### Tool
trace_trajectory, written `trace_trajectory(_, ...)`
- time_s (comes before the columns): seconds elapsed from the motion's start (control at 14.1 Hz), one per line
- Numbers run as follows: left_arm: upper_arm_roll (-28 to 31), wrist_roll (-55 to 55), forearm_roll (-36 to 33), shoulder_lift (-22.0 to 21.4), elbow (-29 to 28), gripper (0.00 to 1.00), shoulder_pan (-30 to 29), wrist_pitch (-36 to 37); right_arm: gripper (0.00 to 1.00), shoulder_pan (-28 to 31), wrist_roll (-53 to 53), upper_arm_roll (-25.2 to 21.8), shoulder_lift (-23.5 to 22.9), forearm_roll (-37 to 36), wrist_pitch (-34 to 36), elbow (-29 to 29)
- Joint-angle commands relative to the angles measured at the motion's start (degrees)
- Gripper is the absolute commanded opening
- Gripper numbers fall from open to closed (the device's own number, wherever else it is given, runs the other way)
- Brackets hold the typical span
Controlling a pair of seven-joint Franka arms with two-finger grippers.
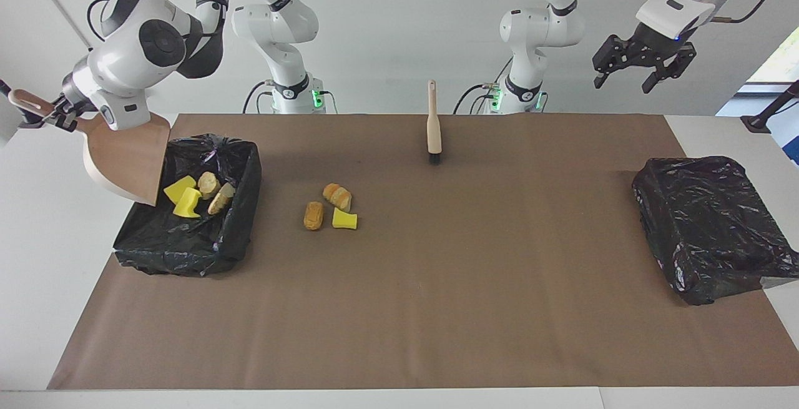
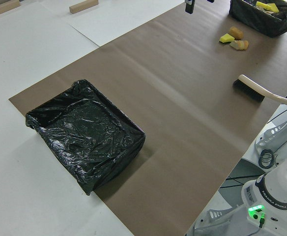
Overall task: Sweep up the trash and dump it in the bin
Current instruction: 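Carry the dustpan to the far trash bag and tip it with the right gripper, then bring the empty dustpan back to the mat center with the right gripper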
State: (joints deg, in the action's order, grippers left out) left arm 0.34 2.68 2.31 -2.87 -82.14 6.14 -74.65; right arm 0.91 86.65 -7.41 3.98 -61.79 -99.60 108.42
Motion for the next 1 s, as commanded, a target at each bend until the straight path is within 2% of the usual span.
trace_trajectory(0.0,0.4,0.0,-1.0,0.8,1.7,1.0,0.4,0.8,0.0,0.2,-1.1,-0.8,2.2,5.9,2.4,-3.7)
trace_trajectory(0.21,0.3,0.1,-1.5,0.7,1.5,1.0,0.5,0.1,0.0,0.6,-11.0,-0.6,2.5,17.5,6.8,-8.1)
trace_trajectory(0.43,0.3,0.2,-1.3,-0.1,0.8,1.0,0.4,-1.0,0.0,-1.8,-29.5,1.1,3.3,27.7,9.5,-8.4)
trace_trajectory(0.57,0.4,0.2,-1.3,-0.2,0.6,1.0,0.4,-1.1,0.0,-3.0,-38.6,4.2,3.2,31.8,9.2,-8.4)
trace_trajectory(0.78,0.4,0.1,-1.3,-0.3,0.6,1.0,0.4,-1.3,0.0,-3.5,-58.6,9.9,1.7,39.2,8.6,-8.5)
trace_trajectory(0.93,0.4,0.1,-1.3,-0.3,0.6,1.0,0.4,-1.3,0.0,-4.6,-71.2,11.2,-0.5,44.5,8.0,-8.6)
